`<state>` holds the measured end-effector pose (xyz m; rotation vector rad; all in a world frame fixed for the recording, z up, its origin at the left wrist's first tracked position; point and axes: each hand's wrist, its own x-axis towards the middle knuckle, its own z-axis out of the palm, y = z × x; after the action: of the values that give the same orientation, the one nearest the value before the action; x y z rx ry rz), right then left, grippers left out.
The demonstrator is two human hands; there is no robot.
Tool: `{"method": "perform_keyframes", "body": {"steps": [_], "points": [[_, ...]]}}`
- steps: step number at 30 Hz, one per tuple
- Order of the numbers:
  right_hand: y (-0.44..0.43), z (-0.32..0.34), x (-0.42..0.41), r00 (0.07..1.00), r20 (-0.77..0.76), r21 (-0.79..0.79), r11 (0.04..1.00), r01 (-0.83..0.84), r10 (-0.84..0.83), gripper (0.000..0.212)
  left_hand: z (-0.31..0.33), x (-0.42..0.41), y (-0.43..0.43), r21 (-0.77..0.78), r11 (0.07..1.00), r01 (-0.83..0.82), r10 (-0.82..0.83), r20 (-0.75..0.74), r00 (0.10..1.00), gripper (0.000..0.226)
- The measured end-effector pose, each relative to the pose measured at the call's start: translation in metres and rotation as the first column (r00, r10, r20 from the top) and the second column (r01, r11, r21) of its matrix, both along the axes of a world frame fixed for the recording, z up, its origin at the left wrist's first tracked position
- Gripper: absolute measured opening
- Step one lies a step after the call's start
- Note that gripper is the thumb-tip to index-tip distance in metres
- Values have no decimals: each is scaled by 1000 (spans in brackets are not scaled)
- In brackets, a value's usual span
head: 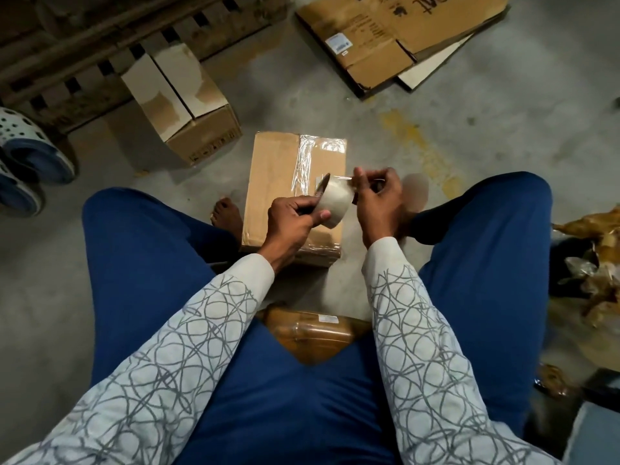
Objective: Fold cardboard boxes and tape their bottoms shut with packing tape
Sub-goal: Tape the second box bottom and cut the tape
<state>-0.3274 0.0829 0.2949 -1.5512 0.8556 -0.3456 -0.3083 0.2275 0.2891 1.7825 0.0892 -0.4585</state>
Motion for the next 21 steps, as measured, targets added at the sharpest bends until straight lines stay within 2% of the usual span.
{"method": "perform_keyframes", "body": {"steps": [2, 4, 6, 8, 10, 12, 15, 17, 19, 21], "points": [[-7, 5, 1, 991, 97, 259, 964, 61, -89, 19, 10, -5, 1, -138, 990, -19, 16, -22, 1000, 39], [-9, 14, 1, 977, 172, 382, 923, 48, -122, 17, 19, -3, 6, -218, 975, 34, -41, -26, 999, 37], [-8, 22, -1, 973, 224, 383, 923, -28, -63, 15, 32, 4, 7, -283, 946, 155, -181, -68, 981, 25], [-6, 29, -3, 967, 249, 329, 934, -141, 59, 16, 47, 8, 3, -289, 937, 197, -251, -163, 954, 25], [-5, 35, -3, 955, 268, 283, 937, -206, 129, 15, 57, 9, -6, -284, 948, 144, -195, -163, 967, 31], [-5, 42, -3, 943, 309, 260, 944, -206, 121, 14, 56, 9, -11, -287, 954, 88, -116, -83, 990, 38], [-4, 49, 0, 938, 346, 266, 958, -111, 12, 15, 55, 4, -14, -223, 973, 59, -54, 28, 998, 40], [-5, 50, 0, 934, 337, 331, 944, 0, -118, 16, 53, -3, -16, -173, 981, 91, -74, 101, 992, 40], [-11, 46, -1, 921, 289, 438, 892, 114, -260, 16, 52, -7, -13, -195, 976, 101, -79, 118, 990, 41], [-23, 42, -4, 894, 219, 575, 792, 205, -390, 19, 48, -6, -3, -247, 961, 127, -100, 118, 988, 41]]}}
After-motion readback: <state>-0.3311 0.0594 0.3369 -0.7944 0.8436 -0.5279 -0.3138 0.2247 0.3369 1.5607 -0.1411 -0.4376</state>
